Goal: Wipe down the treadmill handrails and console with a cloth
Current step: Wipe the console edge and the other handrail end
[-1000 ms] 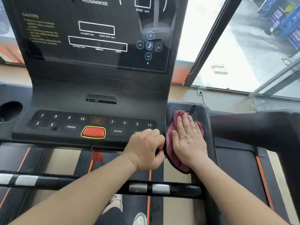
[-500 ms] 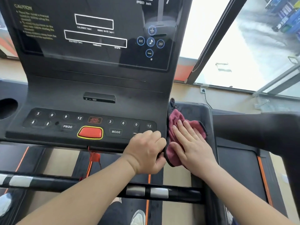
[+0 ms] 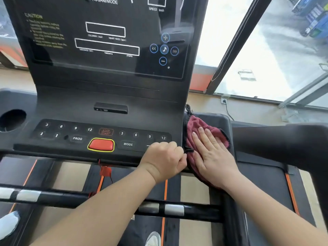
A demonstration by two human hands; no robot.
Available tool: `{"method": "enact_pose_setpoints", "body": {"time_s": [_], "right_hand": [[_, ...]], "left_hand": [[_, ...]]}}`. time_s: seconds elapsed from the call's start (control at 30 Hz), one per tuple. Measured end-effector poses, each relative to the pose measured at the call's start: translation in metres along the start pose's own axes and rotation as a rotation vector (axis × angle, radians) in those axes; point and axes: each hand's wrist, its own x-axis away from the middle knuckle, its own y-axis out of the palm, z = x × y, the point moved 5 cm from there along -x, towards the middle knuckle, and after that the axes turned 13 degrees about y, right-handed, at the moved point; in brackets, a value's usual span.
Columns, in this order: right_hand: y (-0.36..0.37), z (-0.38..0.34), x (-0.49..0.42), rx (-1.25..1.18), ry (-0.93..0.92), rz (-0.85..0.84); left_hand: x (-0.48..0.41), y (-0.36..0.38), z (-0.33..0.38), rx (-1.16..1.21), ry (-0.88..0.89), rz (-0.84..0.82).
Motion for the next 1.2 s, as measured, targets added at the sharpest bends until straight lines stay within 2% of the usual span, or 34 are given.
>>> {"method": "enact_pose_setpoints", "body": {"time_s": [0.13, 0.3, 0.53, 0.67, 0.83, 1.03, 1.2], "right_hand": [[-0.006, 0.007, -0.024, -0.031, 0.045, 0.033], [-0.011, -0.004, -0.079, -0.042, 0.136, -0.012], [0.0, 0.017, -0.016, 0.048, 0.031, 0.028], [-0.01, 0.034, -0.036, 0.064, 0.093, 0.029], [-0.015, 0.012, -0.078, 0.019, 0.203, -0.002], [-0.006, 0.013, -0.024, 0.077, -0.016, 0.022], [-0.014, 0.01, -0.07, 0.041, 0.124, 0.015]], "left_hand": [[0.003, 0.001, 0.003, -0.045, 0.042, 0.092], [0.003, -0.001, 0.002, -0.048, 0.046, 0.13], [0.004, -0.001, 0.0, -0.041, 0.023, 0.133], [0.004, 0.001, 0.001, -0.045, 0.009, 0.127], [0.004, -0.001, 0.0, -0.02, -0.031, 0.125], [0.002, -0.002, 0.001, -0.024, -0.018, 0.133], [0.002, 0.001, 0.003, -0.032, -0.016, 0.125]]}}
